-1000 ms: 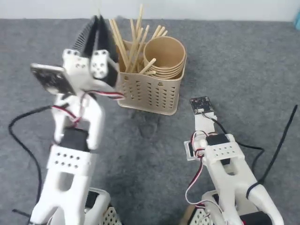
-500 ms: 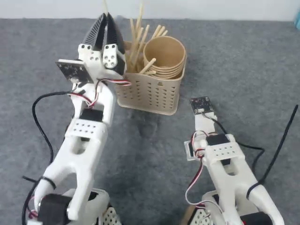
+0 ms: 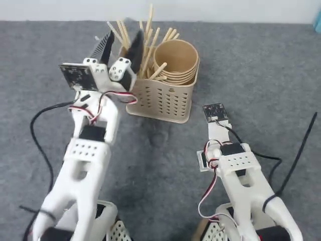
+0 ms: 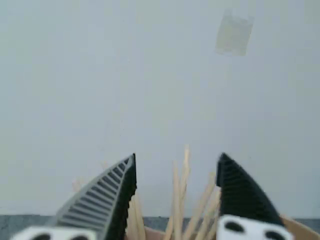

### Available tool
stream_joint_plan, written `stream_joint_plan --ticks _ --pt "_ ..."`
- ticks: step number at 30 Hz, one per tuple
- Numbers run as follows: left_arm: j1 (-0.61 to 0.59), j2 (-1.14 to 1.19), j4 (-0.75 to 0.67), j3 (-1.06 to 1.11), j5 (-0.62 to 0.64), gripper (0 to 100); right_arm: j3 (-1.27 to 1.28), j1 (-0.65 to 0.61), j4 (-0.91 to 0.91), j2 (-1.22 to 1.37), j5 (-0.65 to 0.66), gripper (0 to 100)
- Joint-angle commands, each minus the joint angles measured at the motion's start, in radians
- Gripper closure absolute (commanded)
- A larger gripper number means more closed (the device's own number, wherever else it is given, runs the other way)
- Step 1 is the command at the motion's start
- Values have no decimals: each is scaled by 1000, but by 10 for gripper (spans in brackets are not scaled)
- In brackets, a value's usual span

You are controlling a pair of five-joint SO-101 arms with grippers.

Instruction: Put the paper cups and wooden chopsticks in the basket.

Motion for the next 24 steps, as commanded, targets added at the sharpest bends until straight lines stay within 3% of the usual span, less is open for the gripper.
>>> stream_joint_plan --ticks 1,7,10,14,18,24 --pt "-5 -203 279 -48 -6 669 -6 8 -8 -19 14 930" --pt "-5 -443 580 -91 -6 743 -6 13 -8 -30 9 935" --pt "-5 -577 717 -90 -6 839 -6 13 -8 -33 8 995" --pt "-5 -735 859 -82 -9 998 -6 33 19 -87 -3 991" --pt "-63 -835 1011 -79 -5 989 2 108 58 -236 -40 991" --pt "-183 -887 1146 -8 -6 989 21 182 223 -624 15 991"
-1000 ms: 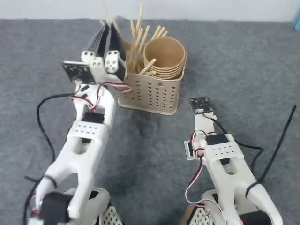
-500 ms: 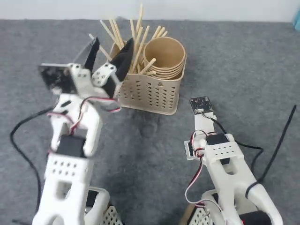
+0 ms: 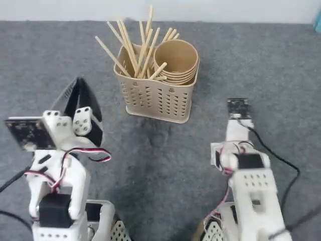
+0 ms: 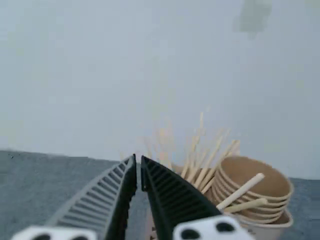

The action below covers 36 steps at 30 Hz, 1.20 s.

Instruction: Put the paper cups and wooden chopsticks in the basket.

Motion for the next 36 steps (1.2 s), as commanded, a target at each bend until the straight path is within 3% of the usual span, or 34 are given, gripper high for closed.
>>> stream_joint_plan --ticks 1,9,12,20,25,31,36 --pt "-92 -44 61 51 -11 989 -5 33 122 -289 44 991" --pt "-123 -285 68 325 -14 989 242 150 157 -874 163 991" --pt "-124 -428 72 414 -14 989 264 188 171 -842 158 991" --pt "-117 -393 57 591 -14 989 368 156 194 -799 157 991" --pt "-124 -377 -107 777 -38 989 460 140 185 -799 157 991" --pt "-115 -365 -14 776 -221 988 491 76 194 -797 89 991" --pt "-115 -367 253 776 -399 988 477 13 280 -797 3 991"
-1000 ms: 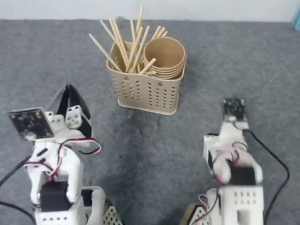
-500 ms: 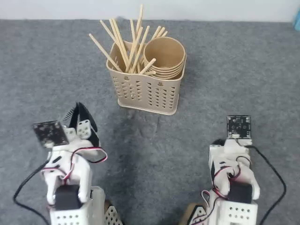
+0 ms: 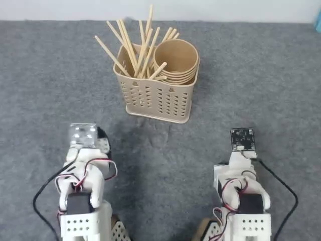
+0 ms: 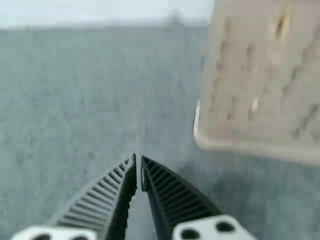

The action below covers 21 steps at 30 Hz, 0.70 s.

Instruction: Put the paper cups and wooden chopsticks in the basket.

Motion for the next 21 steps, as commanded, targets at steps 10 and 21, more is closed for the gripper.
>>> stream_joint_plan --ticks 10,21 --pt "3 -2 311 -4 25 988 6 -18 27 -5 -40 991" --pt "-2 -6 367 -5 68 988 6 -18 27 -5 -40 991"
